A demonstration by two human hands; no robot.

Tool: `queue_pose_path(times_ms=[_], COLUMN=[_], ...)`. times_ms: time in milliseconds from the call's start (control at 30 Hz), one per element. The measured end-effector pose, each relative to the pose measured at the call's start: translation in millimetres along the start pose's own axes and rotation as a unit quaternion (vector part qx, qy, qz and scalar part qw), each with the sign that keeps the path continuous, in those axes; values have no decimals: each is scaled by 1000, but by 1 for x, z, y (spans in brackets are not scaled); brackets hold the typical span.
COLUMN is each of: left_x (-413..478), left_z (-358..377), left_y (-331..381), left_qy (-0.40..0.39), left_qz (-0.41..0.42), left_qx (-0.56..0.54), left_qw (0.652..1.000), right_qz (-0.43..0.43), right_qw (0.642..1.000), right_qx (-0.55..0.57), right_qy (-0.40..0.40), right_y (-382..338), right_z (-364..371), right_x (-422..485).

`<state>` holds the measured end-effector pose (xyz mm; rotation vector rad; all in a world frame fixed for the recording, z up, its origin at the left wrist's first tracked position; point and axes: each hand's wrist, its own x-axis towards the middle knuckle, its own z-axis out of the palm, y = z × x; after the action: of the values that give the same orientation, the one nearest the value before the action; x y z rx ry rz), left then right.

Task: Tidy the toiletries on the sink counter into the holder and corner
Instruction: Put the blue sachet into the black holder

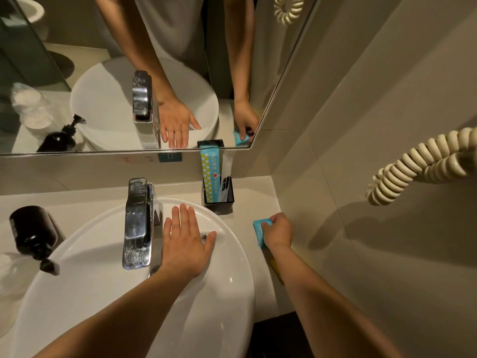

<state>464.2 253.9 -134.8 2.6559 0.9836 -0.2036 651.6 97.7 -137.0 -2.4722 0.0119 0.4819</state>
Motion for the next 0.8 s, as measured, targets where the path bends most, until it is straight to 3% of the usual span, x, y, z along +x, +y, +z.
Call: queue_pose_path(times_ms=[167,333,567,800], left_x=[-1,-1,0,-1], left_z=[0,-1,-1,0], left_y=[0,-1,-1,-1], left_qy=[13,9,11,6], left_qz=[1,0,5,0], left_qx=[-3,-5,-16,-9], left_qw=[1000,1000,1000,1000], right_qz=[-30,-122,-243,-209], right_qw=[990,961,934,944], right_qx=[137,247,259,235], right_qy=[-23,-31,-48,-98], right_y=[-31,-83,-135,-130], right_z=[-8,-23,-29,2], right_x=[-5,-15,-22,-18])
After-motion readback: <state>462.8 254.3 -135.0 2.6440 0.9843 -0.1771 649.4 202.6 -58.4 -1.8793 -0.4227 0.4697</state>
